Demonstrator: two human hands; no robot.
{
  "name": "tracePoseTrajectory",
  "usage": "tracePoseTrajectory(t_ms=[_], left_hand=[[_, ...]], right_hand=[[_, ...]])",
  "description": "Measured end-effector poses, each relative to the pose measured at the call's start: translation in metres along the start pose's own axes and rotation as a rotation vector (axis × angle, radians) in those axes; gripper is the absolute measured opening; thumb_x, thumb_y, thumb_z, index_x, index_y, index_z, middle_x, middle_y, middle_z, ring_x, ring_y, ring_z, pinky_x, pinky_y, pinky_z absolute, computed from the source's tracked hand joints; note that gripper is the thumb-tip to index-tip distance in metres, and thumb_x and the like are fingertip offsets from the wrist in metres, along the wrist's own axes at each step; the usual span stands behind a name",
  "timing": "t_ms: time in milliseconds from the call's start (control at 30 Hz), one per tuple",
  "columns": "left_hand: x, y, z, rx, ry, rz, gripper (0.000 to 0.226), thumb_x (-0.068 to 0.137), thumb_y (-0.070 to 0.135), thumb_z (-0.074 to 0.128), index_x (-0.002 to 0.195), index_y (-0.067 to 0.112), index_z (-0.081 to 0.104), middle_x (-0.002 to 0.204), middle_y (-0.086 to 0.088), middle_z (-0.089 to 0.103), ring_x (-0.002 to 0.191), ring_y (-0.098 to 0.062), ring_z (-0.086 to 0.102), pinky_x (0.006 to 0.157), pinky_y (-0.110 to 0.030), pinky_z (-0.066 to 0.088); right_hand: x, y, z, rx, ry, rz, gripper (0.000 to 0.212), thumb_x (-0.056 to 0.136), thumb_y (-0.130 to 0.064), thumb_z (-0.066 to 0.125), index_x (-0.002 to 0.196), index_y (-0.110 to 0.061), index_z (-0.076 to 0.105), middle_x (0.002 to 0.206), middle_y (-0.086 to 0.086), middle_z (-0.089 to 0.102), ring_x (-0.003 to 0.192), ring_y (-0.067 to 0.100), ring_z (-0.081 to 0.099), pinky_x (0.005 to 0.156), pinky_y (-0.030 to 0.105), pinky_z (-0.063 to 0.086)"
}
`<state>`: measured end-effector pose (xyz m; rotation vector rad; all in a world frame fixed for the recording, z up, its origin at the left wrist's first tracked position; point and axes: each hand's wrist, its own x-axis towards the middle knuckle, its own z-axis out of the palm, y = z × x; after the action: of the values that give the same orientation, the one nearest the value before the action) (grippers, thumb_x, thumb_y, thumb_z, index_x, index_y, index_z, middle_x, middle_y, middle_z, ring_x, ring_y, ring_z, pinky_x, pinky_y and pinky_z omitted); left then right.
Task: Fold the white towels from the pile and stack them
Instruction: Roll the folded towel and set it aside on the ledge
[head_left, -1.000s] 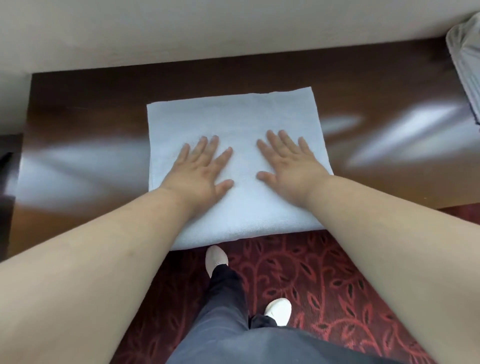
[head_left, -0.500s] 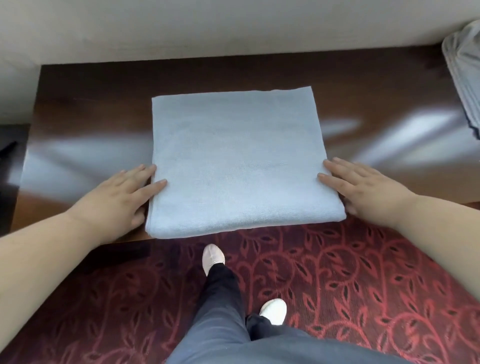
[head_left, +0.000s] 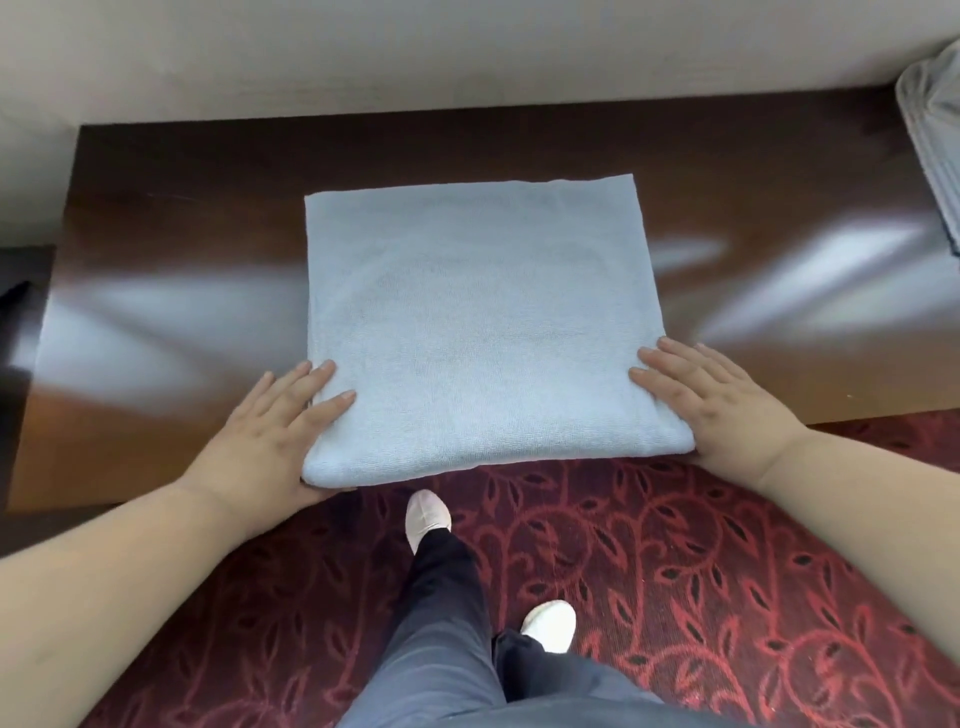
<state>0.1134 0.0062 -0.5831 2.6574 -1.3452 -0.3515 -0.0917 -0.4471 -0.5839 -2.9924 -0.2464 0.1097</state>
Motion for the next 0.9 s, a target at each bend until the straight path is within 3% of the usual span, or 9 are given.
tracePoseTrajectory(t_ms=[133,267,367,467,533,600,667,733,900], left_hand=[[0.006,-0.008,-0.010,-0.106,0.127,-0.002,0.059,0.068,0.047,0.063,0.120,0.021,0.065,0.137,0.003,0.051,0.128,-0.027,0.048,0.118,-0.043,0.017],[0.021,-0.013,-0.029,-0.093,0.072,0.031,0.056,0.066,0.047,0.052,0.113,0.022,0.069,0.125,-0.004,0.061,0.115,-0.031,0.054,0.106,-0.051,0.034],[0.026,-0.014,-0.033,-0.103,0.069,0.029,0.047,0.069,0.044,0.054,0.106,0.022,0.073,0.117,-0.003,0.064,0.111,-0.033,0.057,0.100,-0.051,0.040],[0.041,-0.014,-0.041,-0.272,0.135,0.032,0.026,0.074,0.030,0.061,0.093,0.018,0.073,0.100,0.000,0.068,0.097,-0.028,0.062,0.089,-0.047,0.047],[0.049,-0.014,-0.045,-0.466,0.132,-0.034,0.020,0.076,0.022,0.059,0.092,0.022,0.071,0.095,0.007,0.068,0.092,-0.018,0.063,0.081,-0.039,0.048],[0.053,-0.012,-0.046,-0.604,0.150,-0.244,0.018,0.079,0.035,0.053,0.093,0.035,0.065,0.092,0.015,0.068,0.088,-0.002,0.062,0.074,-0.030,0.048],[0.061,-0.008,-0.047,-0.611,0.249,-0.489,0.024,0.077,0.059,0.045,0.079,0.037,0.056,0.076,0.018,0.061,0.071,0.005,0.057,0.061,-0.019,0.039],[0.073,-0.004,-0.052,-0.613,0.322,-0.630,0.038,0.075,0.070,0.040,0.075,0.034,0.050,0.070,0.015,0.055,0.065,0.004,0.052,0.055,-0.018,0.032],[0.101,-0.009,-0.069,-0.710,0.473,-0.587,0.037,0.079,0.071,0.040,0.079,0.036,0.051,0.077,0.017,0.057,0.072,0.017,0.053,0.061,-0.017,0.037]], right_hand=[[-0.004,0.000,-0.003,0.076,0.035,0.029,0.094,0.058,-0.030,0.094,0.140,-0.016,0.051,0.148,0.009,0.049,0.139,0.028,0.040,0.114,0.051,0.030],[-0.003,-0.001,-0.007,0.144,0.031,0.060,0.080,0.059,-0.019,0.093,0.132,-0.012,0.061,0.143,0.009,0.054,0.135,0.028,0.046,0.112,0.052,0.034],[0.009,0.002,-0.018,0.238,0.061,0.090,0.061,0.063,-0.004,0.084,0.121,-0.012,0.068,0.130,0.007,0.063,0.125,0.025,0.055,0.111,0.040,0.034],[0.033,-0.003,-0.040,0.401,0.013,0.155,0.030,0.072,-0.019,0.065,0.095,-0.037,0.069,0.096,-0.014,0.072,0.093,0.011,0.067,0.086,0.021,0.047],[0.044,-0.007,-0.047,0.465,-0.005,0.312,0.020,0.075,-0.022,0.064,0.086,-0.038,0.065,0.086,-0.025,0.069,0.080,0.003,0.065,0.074,0.024,0.049],[0.048,-0.010,-0.049,0.527,0.108,0.463,0.021,0.080,-0.024,0.069,0.090,-0.041,0.063,0.083,-0.036,0.063,0.081,-0.001,0.059,0.073,0.025,0.045],[0.055,-0.012,-0.051,0.621,0.201,0.582,0.018,0.080,-0.045,0.063,0.098,-0.043,0.062,0.084,-0.035,0.060,0.082,-0.010,0.057,0.072,0.010,0.040],[0.066,-0.014,-0.053,0.714,0.263,0.655,0.024,0.086,-0.053,0.058,0.107,-0.041,0.062,0.085,-0.035,0.061,0.082,-0.023,0.054,0.065,-0.003,0.034],[0.095,-0.016,-0.066,0.767,0.493,0.790,0.021,0.094,-0.040,0.060,0.113,-0.038,0.053,0.094,-0.029,0.056,0.079,-0.033,0.046,0.064,-0.008,0.031]])
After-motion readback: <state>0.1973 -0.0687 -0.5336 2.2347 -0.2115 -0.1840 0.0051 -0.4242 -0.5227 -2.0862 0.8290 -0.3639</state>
